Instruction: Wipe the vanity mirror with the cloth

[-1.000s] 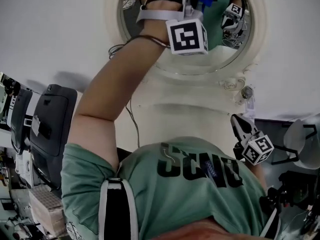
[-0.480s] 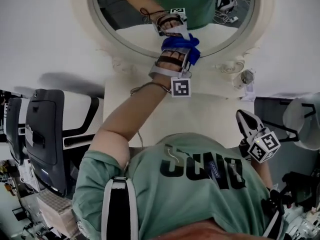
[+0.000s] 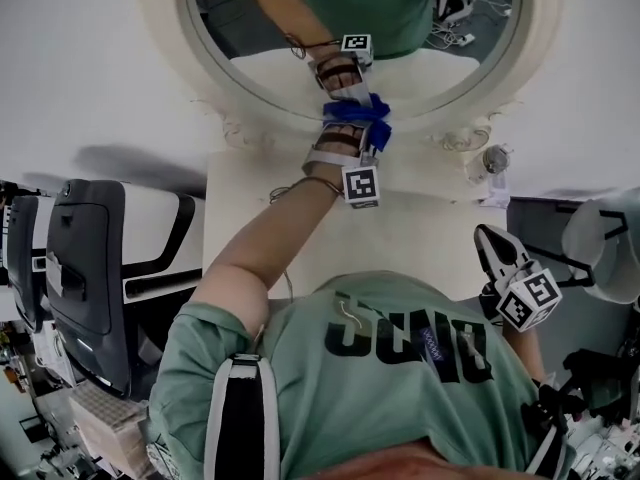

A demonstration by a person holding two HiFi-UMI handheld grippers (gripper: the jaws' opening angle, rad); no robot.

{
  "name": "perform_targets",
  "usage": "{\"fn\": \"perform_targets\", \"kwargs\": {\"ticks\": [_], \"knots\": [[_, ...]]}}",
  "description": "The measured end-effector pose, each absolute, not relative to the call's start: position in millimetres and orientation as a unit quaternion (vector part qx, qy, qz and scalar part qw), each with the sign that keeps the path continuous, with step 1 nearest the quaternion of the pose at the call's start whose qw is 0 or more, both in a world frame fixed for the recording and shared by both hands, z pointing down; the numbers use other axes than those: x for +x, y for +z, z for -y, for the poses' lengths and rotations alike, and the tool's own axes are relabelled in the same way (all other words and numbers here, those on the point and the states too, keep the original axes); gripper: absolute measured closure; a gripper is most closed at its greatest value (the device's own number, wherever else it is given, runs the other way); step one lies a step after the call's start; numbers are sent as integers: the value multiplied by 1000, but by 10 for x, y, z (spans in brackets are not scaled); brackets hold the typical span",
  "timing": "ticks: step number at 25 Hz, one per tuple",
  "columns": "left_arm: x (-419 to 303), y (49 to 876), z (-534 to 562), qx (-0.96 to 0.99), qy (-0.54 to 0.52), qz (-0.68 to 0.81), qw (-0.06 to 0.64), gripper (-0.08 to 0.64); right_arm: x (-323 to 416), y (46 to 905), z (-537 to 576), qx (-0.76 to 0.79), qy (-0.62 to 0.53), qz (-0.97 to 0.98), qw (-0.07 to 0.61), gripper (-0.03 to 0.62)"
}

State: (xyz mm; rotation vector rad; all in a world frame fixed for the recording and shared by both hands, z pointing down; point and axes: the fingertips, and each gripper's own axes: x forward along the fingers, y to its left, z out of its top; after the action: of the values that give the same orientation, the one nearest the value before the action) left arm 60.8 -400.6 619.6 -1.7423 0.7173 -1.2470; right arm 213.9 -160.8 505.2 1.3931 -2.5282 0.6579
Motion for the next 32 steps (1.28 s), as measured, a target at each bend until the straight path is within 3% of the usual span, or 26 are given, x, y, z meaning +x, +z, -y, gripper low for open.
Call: {"fn": "perform_targets", "kwargs": {"ticks": [7, 15, 20, 32], "knots": [[613, 5971, 4061, -719, -520, -263, 380, 477, 2031, 4972, 1741, 464, 188, 863, 66, 584], [782, 2771, 3964, -665, -329, -400, 538, 476, 2081, 4834, 1804, 468, 172, 866, 39, 585], [794, 1375, 4075, -591, -294, -458, 595, 476, 2141, 4790, 1858, 468, 158, 869, 15, 584], [872, 1101, 4368, -541, -334, -479, 605, 477, 2310, 4855, 1781, 479, 170, 861, 0, 584]]}}
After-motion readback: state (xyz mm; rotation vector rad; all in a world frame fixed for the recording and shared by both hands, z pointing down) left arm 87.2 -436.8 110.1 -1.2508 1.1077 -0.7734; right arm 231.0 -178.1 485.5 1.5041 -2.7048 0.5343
